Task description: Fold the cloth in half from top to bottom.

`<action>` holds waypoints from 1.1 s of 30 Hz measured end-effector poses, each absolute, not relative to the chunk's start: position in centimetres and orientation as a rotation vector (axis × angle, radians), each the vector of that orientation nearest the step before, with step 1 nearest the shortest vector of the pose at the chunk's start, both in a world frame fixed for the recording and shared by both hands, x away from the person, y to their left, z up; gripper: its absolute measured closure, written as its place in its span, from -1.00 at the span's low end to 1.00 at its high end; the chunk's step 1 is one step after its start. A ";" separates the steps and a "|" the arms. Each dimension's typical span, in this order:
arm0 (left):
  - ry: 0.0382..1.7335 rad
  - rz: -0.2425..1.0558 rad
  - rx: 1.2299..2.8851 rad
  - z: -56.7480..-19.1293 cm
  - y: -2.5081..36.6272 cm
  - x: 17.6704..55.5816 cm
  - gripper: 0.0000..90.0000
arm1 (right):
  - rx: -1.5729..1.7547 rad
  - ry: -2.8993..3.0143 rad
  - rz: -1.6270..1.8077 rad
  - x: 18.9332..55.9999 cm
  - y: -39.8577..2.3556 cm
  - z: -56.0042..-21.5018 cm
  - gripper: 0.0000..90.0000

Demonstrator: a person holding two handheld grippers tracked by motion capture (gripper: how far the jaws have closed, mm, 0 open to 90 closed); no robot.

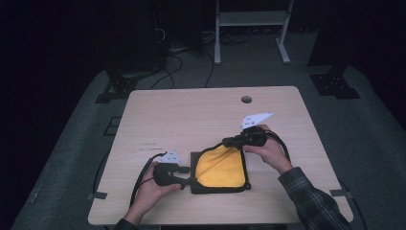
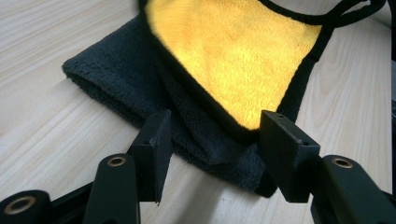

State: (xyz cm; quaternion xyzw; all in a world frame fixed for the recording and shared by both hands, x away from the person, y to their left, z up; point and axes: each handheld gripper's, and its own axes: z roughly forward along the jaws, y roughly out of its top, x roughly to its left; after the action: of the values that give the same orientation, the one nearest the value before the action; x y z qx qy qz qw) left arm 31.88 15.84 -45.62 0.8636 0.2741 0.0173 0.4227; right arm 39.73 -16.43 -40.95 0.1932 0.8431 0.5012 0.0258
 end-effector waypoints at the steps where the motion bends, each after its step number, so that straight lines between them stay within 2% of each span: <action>1: 0.682 0.041 2.162 -45.6 15.8 31.9 -0.02 | 0.597 2.603 1.563 39.2 -17.1 -40.8 0.90; 6: 0.672 0.027 2.128 -45.3 16.1 31.9 -0.05 | 0.592 2.620 1.575 36.6 -19.4 -41.3 0.90; 17: 0.717 0.039 2.102 -45.2 15.8 33.1 -0.04 | 0.641 2.776 1.380 32.6 -21.3 -46.0 0.89; 21: 0.739 0.038 2.115 -45.7 15.5 33.5 -0.04 | 0.643 2.792 1.357 32.2 -21.3 -46.5 0.85; 27: 0.731 0.026 2.147 -46.1 15.3 33.3 -0.04 | 0.610 2.764 1.485 32.4 -21.1 -45.2 0.64; 33: 0.736 0.040 2.131 -45.8 15.6 33.2 -0.06 | 0.608 2.745 1.378 32.4 -19.8 -45.6 0.69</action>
State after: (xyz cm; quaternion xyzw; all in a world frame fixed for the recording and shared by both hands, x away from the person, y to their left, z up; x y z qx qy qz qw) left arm 33.23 15.60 -45.83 0.8536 0.2950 0.0160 0.4290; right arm 32.40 -19.85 -45.63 0.1942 0.8767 0.4401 0.0053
